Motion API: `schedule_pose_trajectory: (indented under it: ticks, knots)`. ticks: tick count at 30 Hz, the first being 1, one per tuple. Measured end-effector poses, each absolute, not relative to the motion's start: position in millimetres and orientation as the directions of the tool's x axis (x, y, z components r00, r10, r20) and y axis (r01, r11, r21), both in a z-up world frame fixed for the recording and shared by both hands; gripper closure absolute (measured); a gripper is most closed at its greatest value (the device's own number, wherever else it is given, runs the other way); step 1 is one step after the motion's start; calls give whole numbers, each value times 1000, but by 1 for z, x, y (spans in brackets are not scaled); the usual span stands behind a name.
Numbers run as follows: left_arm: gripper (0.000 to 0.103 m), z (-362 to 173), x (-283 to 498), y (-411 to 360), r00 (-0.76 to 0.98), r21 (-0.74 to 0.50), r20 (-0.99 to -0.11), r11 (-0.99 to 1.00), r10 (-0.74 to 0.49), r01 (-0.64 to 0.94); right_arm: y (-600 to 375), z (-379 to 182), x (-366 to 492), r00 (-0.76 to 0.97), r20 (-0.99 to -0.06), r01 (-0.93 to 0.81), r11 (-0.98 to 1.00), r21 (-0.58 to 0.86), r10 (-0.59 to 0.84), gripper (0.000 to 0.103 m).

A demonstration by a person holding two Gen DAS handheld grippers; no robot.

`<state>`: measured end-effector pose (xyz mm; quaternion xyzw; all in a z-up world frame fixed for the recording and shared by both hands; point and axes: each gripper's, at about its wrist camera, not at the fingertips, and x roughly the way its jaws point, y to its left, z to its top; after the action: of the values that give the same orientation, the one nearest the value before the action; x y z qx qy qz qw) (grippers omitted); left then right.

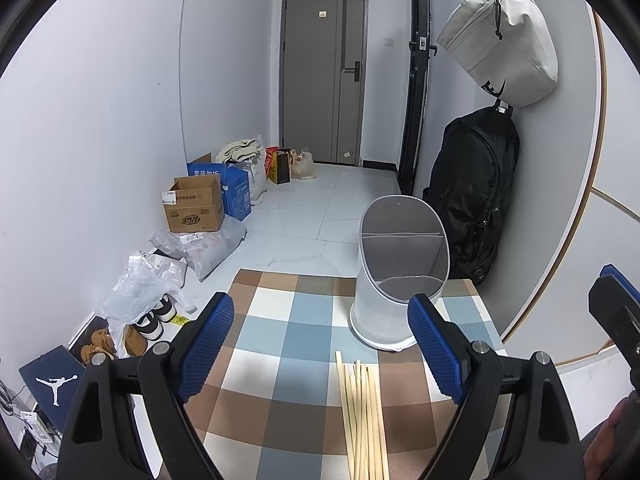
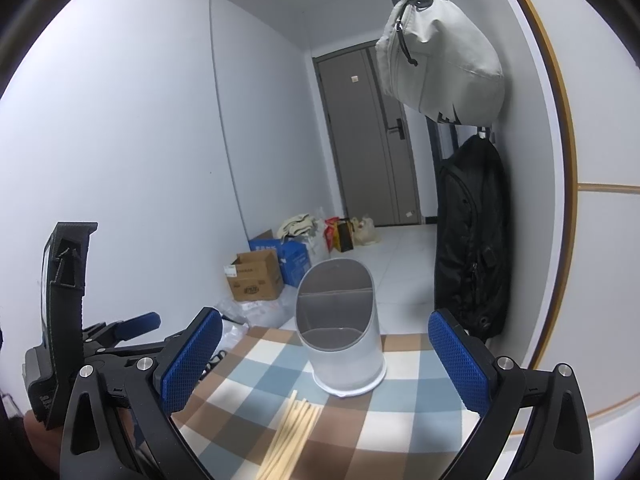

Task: Organize utensils
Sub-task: 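Lower the right gripper onto the wooden chopsticks beside the holder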

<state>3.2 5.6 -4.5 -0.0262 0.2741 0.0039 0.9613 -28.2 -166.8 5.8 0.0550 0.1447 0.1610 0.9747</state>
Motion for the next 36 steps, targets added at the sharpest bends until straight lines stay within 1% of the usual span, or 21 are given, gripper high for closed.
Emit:
schedule_pose_trajectory:
  ticks: [8, 14, 17, 20, 22, 24, 25, 28, 29, 31, 33, 36]
  knots:
    - [17, -5, 5, 7, 846, -56, -533, 998, -16, -16, -163, 5, -28, 904, -274, -297, 943, 150, 329, 0]
    - [17, -8, 9, 11, 831, -84, -554, 996, -38, -10, -164, 4, -23, 899, -292, -288, 943, 165, 325, 0]
    - [17, -12, 15, 18, 817, -98, -575, 995, -41, -19, -164, -1, -18, 894, -323, -273, 948, 161, 312, 0]
    - [17, -20, 24, 29, 794, -111, -607, 993, -34, -42, -163, -11, -7, 874, -376, -260, 950, 173, 308, 0]
    - [17, -28, 31, 38, 773, -122, -633, 991, -30, -61, -161, -21, 6, 846, -434, -250, 950, 189, 309, 4]
    - [17, -33, 37, 45, 760, -129, -649, 989, -26, -76, -159, -33, 18, 814, -490, -243, 949, 201, 313, 16]
    - [17, -36, 40, 48, 752, -131, -659, 988, -25, -82, -157, -40, 25, 793, -522, -240, 949, 206, 314, 18]
    - [17, -45, 47, 56, 727, -131, -686, 988, -27, -87, -149, -63, 45, 719, -613, -235, 945, 228, 327, 28]
    - [17, -47, 49, 57, 722, -126, -692, 988, -23, -89, -148, -69, 49, 701, -631, -234, 943, 236, 332, 34]
    - [17, -51, 54, 61, 706, -118, -707, 989, -22, -87, -141, -87, 62, 637, -687, -229, 936, 266, 351, 39]
    - [17, -54, 56, 64, 693, -119, -720, 989, -27, -85, -135, -102, 69, 582, -724, -228, 929, 291, 370, 51]
    - [17, -59, 61, 70, 665, -101, -747, 990, -14, -93, -123, -127, 85, 468, -786, -229, 915, 332, 403, 61]
